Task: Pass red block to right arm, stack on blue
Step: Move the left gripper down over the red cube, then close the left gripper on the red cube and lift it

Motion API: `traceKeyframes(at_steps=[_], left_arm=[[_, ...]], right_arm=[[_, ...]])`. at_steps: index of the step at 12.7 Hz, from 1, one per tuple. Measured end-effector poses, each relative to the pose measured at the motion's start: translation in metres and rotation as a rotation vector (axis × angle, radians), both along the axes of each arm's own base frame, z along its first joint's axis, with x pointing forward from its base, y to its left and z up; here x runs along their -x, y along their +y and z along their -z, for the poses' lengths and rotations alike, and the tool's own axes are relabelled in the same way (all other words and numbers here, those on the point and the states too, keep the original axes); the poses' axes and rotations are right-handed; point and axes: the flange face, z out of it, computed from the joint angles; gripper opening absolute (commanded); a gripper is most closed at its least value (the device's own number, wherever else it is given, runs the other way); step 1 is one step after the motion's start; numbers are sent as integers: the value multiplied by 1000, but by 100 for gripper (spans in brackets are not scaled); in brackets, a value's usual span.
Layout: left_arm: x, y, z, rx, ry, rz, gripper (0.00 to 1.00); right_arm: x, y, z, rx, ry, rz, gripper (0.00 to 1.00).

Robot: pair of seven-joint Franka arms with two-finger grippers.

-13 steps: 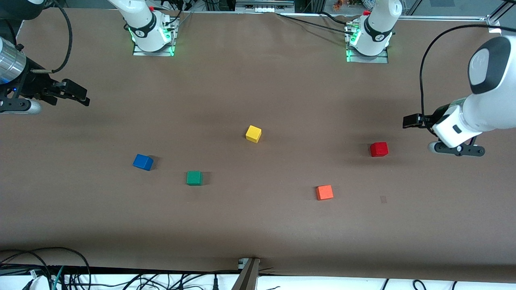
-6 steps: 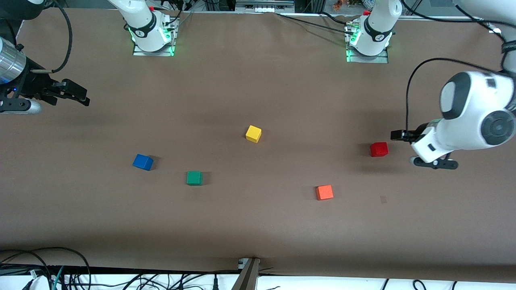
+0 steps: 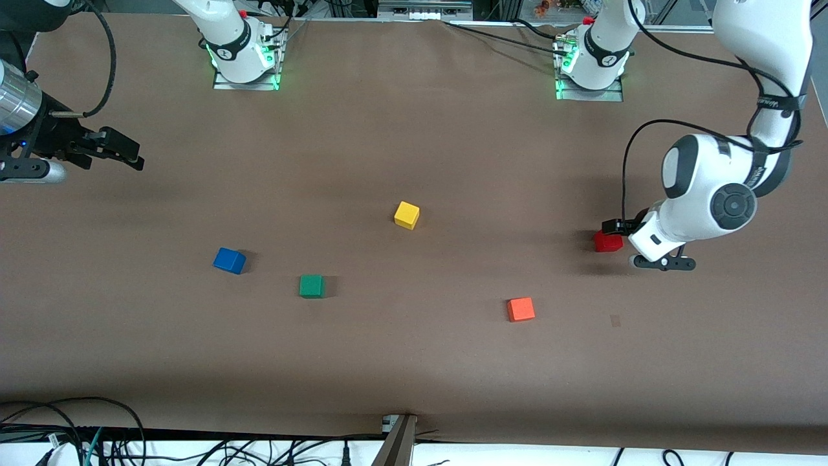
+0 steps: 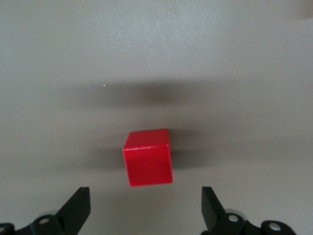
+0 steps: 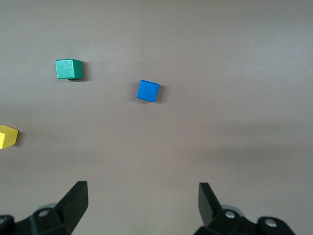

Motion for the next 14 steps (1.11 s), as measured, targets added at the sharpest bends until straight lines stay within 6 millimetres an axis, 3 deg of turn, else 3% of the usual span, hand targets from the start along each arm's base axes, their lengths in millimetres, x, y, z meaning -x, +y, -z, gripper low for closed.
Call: traceKeyframes(at_steps=[5, 10, 12, 14], left_arm=[[2, -1, 44, 9, -25, -4, 100], [2, 0, 61, 12, -21, -8, 100], [3, 1, 65, 12, -19, -9, 45], [3, 1, 64, 12, -16, -7, 9]], right_arm=[[0, 0, 0, 0, 0, 0, 100], [0, 0, 0, 0, 0, 0, 100], [0, 0, 0, 0, 0, 0, 100], [0, 0, 0, 0, 0, 0, 100]])
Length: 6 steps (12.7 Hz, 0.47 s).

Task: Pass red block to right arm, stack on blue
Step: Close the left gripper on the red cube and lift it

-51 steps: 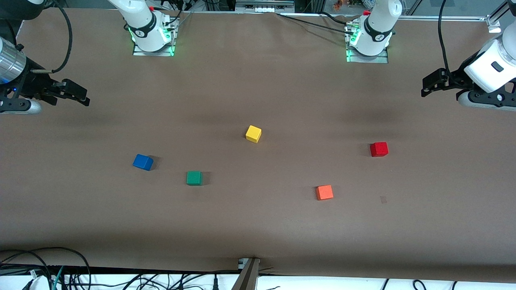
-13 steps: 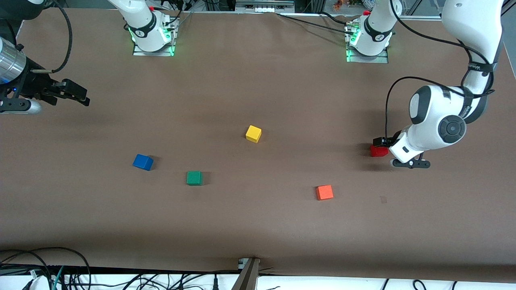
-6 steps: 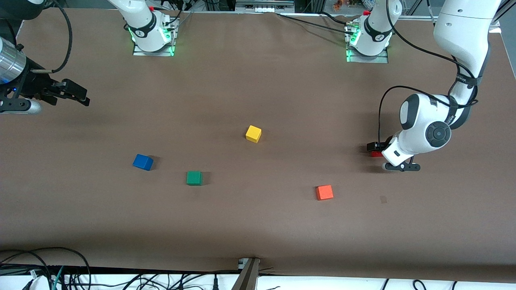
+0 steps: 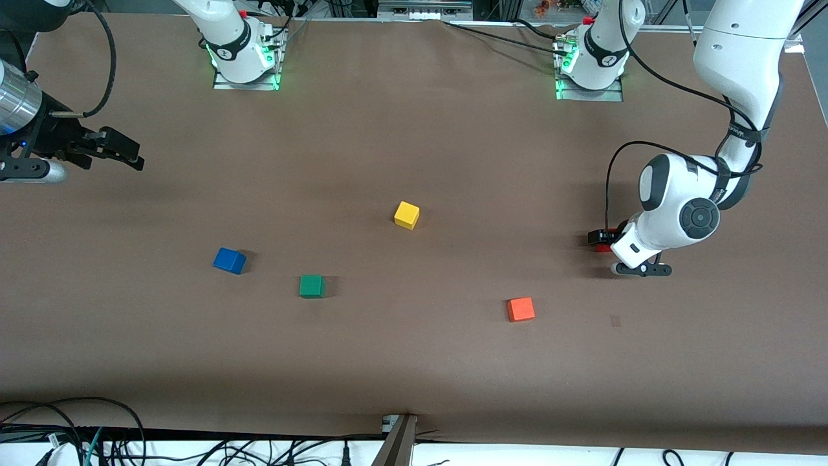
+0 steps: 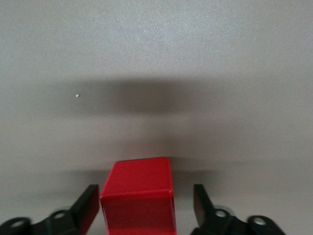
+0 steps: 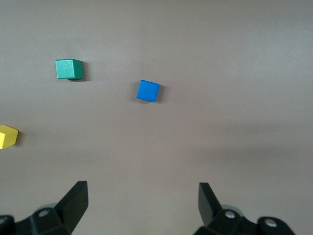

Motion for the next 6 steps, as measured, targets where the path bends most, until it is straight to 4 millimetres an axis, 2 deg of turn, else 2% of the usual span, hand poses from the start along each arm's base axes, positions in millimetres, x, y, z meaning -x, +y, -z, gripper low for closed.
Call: traceKeyframes(at_steps=[1, 3, 6], left_arm=[[1, 0, 0, 0, 12, 5, 0], [-1, 1, -5, 3, 39, 36, 0], [-15, 6, -25, 16, 46, 100, 0]], right_arm=[[0, 0, 0, 0, 0, 0, 100], [0, 0, 0, 0, 0, 0, 100], [0, 0, 0, 0, 0, 0, 100]])
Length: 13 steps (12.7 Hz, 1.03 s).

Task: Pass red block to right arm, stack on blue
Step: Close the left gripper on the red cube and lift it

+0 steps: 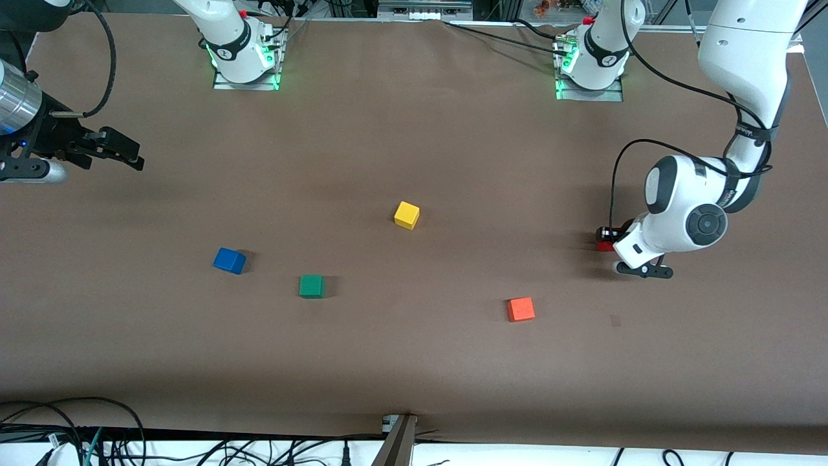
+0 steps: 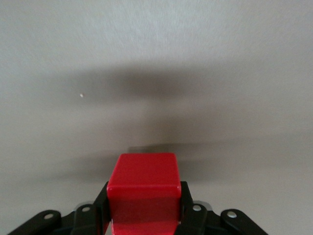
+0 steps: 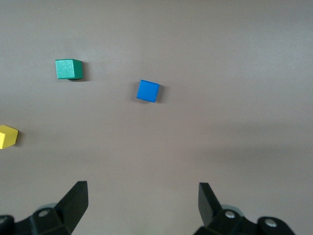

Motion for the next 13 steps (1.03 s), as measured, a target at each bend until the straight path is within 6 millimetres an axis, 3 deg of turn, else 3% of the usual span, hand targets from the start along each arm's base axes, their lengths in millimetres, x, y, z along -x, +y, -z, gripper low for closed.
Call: traceKeyframes(at_steps=[4, 8, 13], left_arm=[[-21, 1, -33, 8, -32, 29, 0], [-33, -29, -74, 51, -102, 195, 0], [-49, -36, -116, 108, -102, 343, 0]], right_arm=[[0, 0, 0, 0, 0, 0, 100], [0, 0, 0, 0, 0, 0, 100], [0, 0, 0, 0, 0, 0, 100]])
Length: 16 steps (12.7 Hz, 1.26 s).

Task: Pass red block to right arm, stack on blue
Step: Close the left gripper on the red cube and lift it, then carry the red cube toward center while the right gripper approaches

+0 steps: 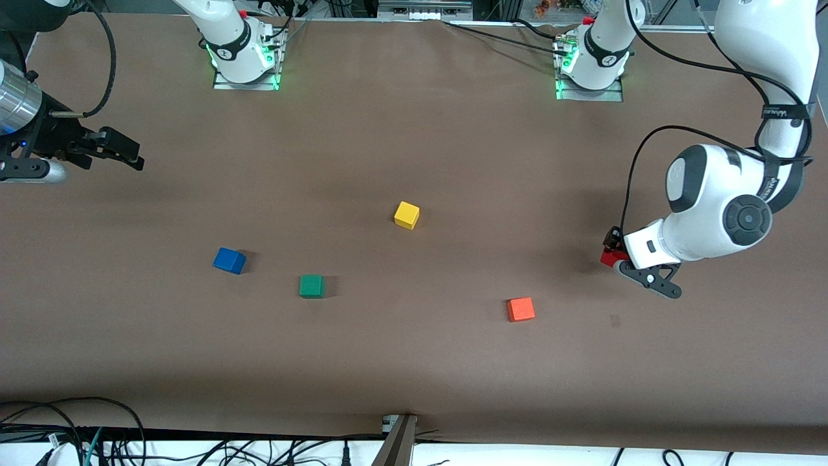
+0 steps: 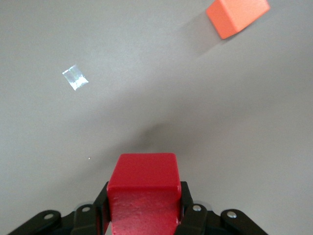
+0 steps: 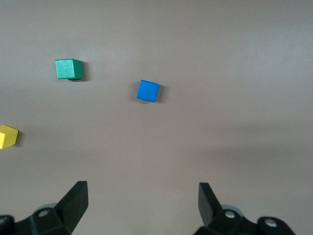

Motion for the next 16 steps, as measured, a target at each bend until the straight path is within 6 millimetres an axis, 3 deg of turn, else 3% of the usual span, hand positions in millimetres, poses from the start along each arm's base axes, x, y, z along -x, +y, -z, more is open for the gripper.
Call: traceKeyframes(at_steps=[4, 8, 10, 13, 16], left_arm=[[-12, -7, -27, 62, -40, 137, 0], [-16, -2, -13, 251, -47, 226, 0], [-18, 7, 1, 334, -56, 274, 0], [-18, 5, 16, 522, -83, 321, 0], [-17, 2, 49, 750, -128, 377, 0]], right_arm=[[0, 0, 0, 0, 0, 0, 100], [2, 3, 3, -11, 21, -4, 100], [3, 20, 13, -115, 75, -7, 100], [-4, 51, 31, -329, 134, 2, 100], [-12, 105, 52, -505, 189, -22, 100]])
